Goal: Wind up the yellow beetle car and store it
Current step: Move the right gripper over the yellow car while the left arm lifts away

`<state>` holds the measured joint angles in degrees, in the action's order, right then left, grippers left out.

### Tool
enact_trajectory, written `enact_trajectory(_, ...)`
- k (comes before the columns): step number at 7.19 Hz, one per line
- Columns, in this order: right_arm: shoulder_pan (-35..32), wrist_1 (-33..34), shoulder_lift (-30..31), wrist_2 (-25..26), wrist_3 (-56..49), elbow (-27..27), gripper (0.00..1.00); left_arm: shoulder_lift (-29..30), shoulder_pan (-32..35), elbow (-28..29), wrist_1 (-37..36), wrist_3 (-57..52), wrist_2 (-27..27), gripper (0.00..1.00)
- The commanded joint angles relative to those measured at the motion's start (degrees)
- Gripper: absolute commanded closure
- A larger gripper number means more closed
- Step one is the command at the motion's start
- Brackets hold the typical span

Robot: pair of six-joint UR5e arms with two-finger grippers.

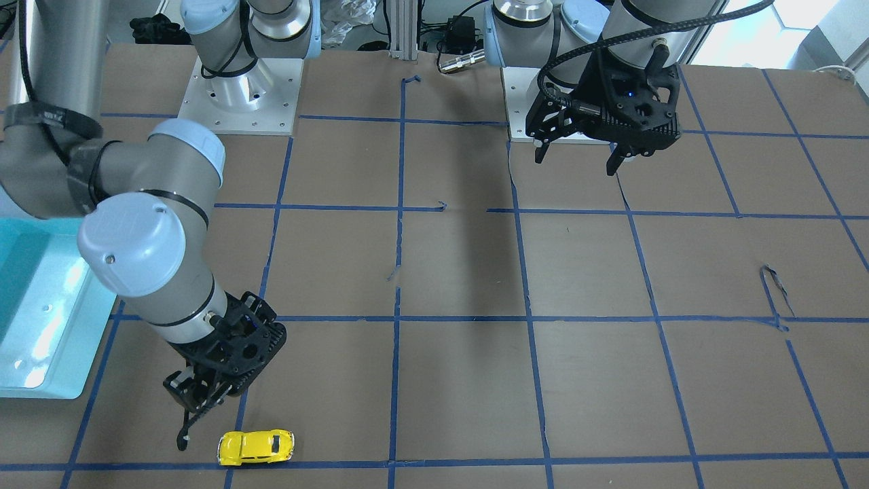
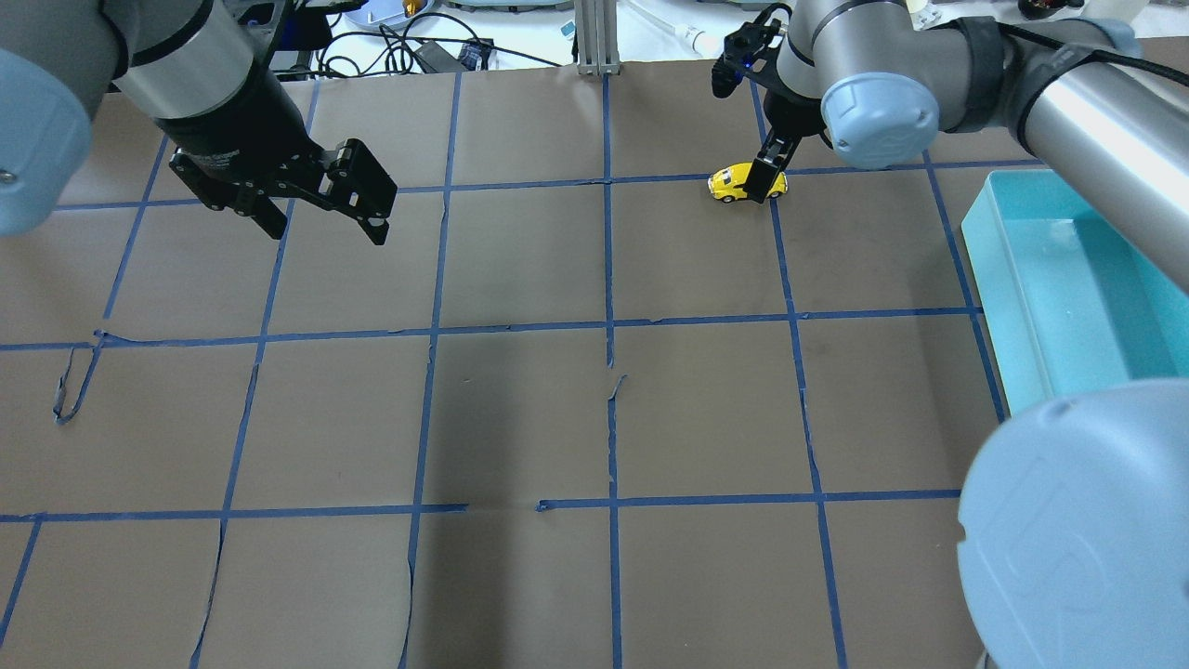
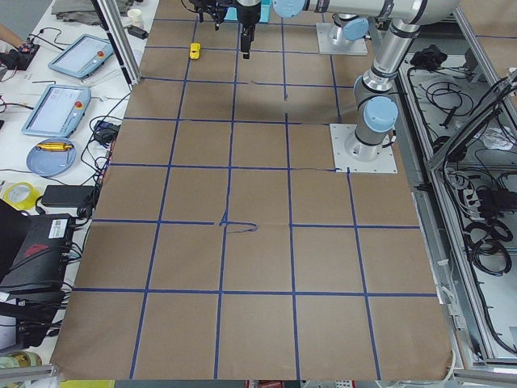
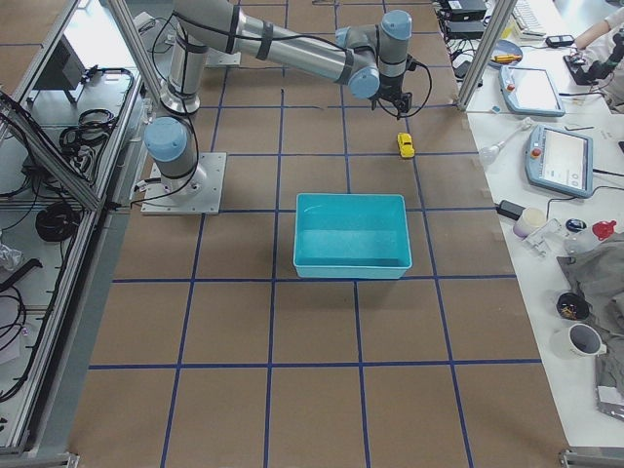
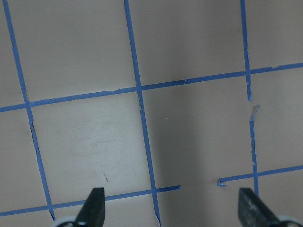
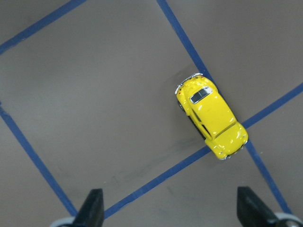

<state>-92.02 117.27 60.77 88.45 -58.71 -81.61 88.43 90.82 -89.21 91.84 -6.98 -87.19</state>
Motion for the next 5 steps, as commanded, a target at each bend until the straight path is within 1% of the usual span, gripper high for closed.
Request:
enact_trajectory(1, 0.0, 0.68, -6.17, 0.32, -11.47, 5.23, 0.0, -0.1, -0.2, 0.0, -0.08, -0.05, 0.09, 0.0)
enact_trajectory(2, 0.0, 3.55, -8.28, 0.58, -15.61, 5.32, 0.0, -0.1, -0.29, 0.09, -0.09, 0.03, -0.34, 0.0)
enact_trajectory(3, 0.0, 6.19, -9.78, 0.67, -17.21, 5.32, 0.0, -0.27, -0.38, 0.0, -0.09, 0.12, -0.44, 0.0)
enact_trajectory(5, -0.09, 8.93, -12.42, 0.76, -19.32, 5.32, 0.0, -0.62, -0.38, -0.08, 0.18, 0.38, -0.61, 0.0)
